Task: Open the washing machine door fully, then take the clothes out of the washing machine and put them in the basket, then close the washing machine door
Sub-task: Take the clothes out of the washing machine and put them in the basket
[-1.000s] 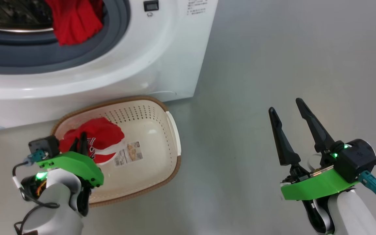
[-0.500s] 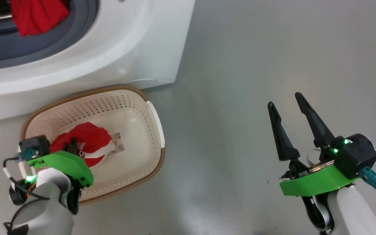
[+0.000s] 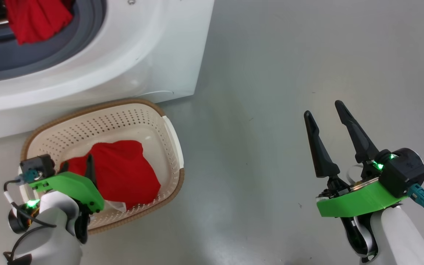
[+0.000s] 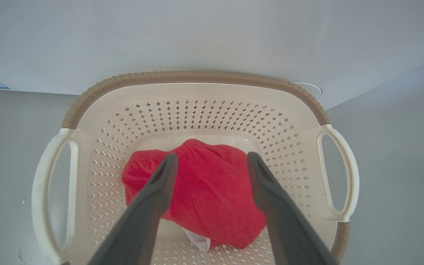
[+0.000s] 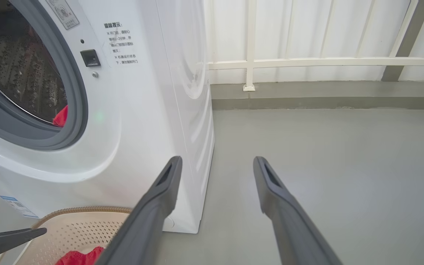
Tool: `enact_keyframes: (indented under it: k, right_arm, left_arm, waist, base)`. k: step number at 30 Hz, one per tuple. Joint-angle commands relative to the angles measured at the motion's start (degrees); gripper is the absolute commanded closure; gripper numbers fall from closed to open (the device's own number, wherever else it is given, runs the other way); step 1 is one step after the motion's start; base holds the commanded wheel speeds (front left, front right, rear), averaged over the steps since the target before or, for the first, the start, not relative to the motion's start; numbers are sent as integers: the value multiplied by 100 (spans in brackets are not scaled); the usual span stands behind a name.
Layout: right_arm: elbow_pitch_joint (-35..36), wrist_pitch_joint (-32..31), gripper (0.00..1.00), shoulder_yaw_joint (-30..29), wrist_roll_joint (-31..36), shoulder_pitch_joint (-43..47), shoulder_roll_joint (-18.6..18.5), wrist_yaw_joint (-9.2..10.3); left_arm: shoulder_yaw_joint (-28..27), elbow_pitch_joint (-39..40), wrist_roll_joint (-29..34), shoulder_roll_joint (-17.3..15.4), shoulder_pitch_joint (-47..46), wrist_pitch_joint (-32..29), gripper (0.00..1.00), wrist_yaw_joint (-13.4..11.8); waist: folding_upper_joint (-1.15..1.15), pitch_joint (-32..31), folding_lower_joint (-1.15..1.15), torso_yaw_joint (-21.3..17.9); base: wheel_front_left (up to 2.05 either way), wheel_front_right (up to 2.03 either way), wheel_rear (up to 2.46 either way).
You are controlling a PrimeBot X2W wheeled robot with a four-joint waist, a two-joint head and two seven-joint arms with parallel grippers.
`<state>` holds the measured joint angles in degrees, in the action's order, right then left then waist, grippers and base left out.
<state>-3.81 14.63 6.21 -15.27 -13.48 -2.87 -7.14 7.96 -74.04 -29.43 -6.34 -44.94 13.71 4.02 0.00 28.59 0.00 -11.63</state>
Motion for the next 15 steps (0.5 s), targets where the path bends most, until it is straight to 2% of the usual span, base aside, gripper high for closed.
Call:
enact_keyframes:
  k: [1,10,15]
  right_arm:
    - [106,37,0,94,-65,20,0,-35]
    - [44,37,0,33,30,119,0,-35]
    - [-32,37,0,-52,92,187,0,-35]
  left_arm:
    - [-85,39,-43,-157,11,57,0,-22]
    - [-98,162,-121,-36,160,119,0,127]
    - [-237,941,-28,-29,460,127,0,102]
  waist:
    - [0,-45,0,51]
    - [0,-355,0,244]
    - [0,-603,0,389]
  base:
    - [0,0,0]
    - [0,0,0]
    - [0,0,0]
